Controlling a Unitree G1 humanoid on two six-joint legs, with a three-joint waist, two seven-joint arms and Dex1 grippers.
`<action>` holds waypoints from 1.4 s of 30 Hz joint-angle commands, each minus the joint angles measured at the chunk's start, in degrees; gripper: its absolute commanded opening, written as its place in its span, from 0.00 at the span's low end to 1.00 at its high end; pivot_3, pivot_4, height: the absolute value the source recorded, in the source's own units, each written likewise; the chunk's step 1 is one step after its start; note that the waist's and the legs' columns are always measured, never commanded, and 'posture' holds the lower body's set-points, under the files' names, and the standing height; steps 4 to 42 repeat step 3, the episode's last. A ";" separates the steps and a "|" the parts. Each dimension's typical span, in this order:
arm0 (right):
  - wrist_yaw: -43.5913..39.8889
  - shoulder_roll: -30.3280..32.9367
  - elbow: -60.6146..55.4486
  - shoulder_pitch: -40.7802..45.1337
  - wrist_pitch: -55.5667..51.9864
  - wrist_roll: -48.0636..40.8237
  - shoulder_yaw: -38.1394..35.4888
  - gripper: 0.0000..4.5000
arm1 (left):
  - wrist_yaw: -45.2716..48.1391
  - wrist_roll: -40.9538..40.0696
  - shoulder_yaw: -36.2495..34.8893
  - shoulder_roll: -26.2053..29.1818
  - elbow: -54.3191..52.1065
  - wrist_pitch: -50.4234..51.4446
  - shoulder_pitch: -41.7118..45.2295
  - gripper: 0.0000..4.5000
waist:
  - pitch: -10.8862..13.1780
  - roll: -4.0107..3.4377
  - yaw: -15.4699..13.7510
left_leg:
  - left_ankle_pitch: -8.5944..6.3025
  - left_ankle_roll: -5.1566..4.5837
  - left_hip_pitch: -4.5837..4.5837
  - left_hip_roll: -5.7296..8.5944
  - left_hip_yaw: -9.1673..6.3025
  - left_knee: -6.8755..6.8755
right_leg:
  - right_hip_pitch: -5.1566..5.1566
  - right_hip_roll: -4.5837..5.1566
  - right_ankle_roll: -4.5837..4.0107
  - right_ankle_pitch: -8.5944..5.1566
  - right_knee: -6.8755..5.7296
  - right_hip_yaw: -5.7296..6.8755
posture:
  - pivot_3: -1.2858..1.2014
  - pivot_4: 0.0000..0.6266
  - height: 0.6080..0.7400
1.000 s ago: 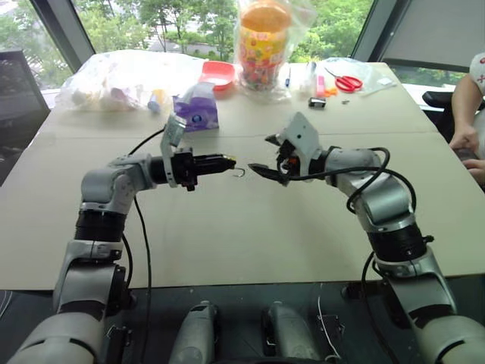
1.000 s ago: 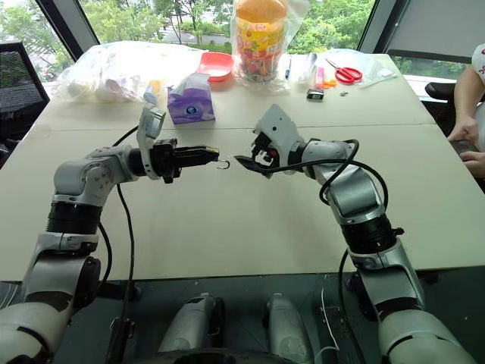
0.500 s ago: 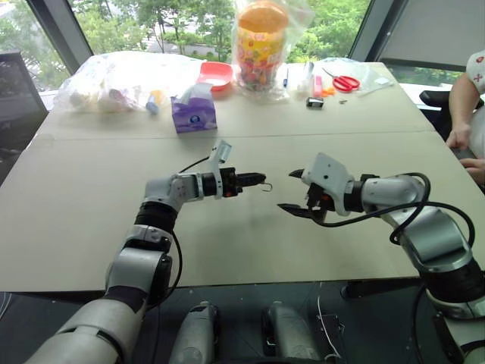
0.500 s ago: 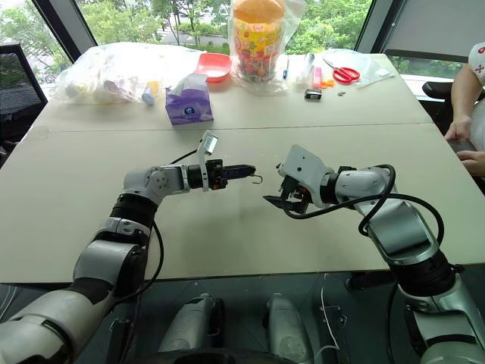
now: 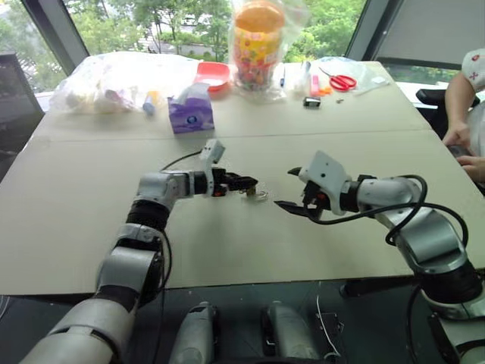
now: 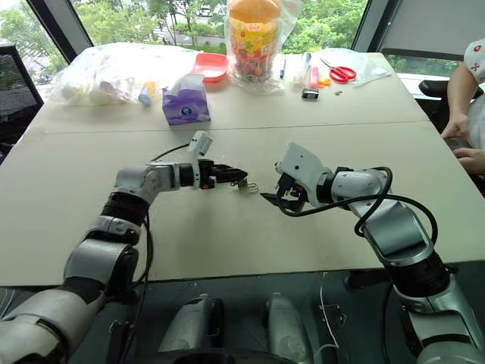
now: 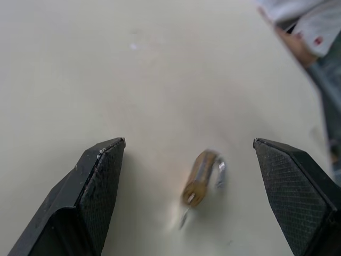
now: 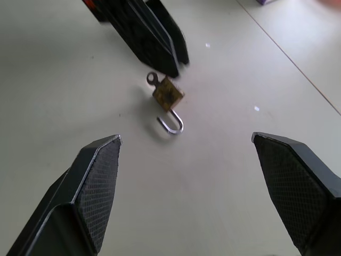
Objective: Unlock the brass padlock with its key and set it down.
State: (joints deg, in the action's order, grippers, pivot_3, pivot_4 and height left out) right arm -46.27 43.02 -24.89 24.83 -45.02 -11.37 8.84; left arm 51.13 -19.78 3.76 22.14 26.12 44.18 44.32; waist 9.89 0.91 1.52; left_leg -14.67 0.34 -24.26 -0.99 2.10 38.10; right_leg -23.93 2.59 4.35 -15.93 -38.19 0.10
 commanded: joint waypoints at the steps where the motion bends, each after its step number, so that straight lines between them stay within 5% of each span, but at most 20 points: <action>1: 1.36 -0.42 -2.06 -0.60 -0.21 -1.14 -2.73 0.91 | -1.06 -2.53 -3.78 3.59 -14.94 1.61 -4.42 0.89 | 0.00 0.00 -0.61 | 0.01 0.01 0.00 -0.01 -0.01 0.00 | -0.02 0.00 -0.01 -0.01 -0.03 0.00 | 0.52 0.24 1.00; 42: 2.47 -1.33 -2.10 -1.34 -0.64 -1.56 -3.45 0.91 | -2.40 -3.81 -5.56 4.49 -20.36 2.70 -7.47 0.89 | 0.00 0.00 -0.81 | 0.03 0.05 -0.05 0.00 -0.01 0.02 | -0.03 0.07 -0.01 -0.01 -0.02 0.01 | 0.52 0.24 1.00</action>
